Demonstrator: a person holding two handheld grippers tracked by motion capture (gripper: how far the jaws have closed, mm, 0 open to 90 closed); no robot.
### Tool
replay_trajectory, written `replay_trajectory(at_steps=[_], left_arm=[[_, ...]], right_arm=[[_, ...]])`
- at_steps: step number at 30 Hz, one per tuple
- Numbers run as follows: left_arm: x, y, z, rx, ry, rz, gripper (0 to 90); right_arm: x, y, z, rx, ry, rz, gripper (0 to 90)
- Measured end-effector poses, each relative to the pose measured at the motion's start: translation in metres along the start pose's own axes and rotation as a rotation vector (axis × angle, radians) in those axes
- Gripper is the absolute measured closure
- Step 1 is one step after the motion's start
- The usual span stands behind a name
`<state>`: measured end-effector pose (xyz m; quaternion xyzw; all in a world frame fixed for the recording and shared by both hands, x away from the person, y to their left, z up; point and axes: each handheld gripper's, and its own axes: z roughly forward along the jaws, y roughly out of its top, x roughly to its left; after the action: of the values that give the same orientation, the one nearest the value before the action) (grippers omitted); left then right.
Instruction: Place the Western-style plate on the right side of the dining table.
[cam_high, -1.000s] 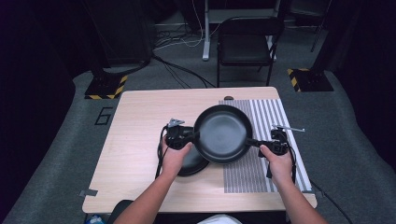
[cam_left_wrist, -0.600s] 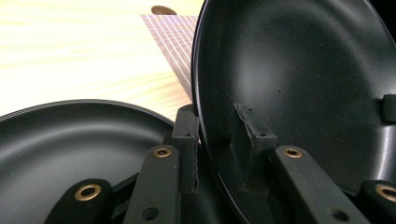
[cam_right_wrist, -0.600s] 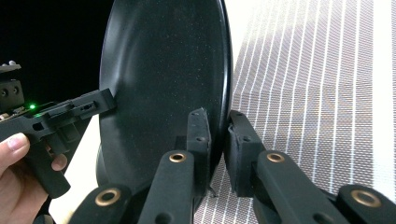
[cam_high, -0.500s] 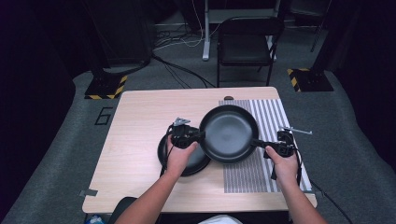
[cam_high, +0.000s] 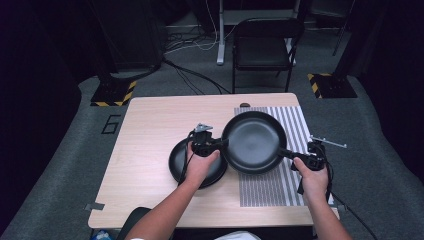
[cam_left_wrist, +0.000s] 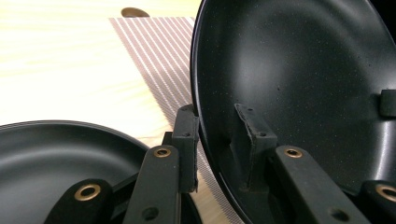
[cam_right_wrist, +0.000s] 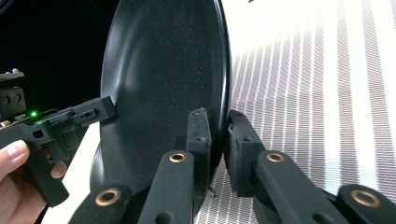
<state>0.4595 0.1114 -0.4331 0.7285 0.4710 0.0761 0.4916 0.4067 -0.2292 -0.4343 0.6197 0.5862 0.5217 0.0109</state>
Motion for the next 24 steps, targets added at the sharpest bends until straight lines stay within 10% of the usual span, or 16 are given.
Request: replay_trajectory(at_steps=[24], left_arm=[[-0.020, 0.004, 0.028, 0.034, -0.059, 0.026, 71.2]], right_arm=[[-0.017, -0.003, -0.030, -0.063, -0.053, 0.046, 82.1]])
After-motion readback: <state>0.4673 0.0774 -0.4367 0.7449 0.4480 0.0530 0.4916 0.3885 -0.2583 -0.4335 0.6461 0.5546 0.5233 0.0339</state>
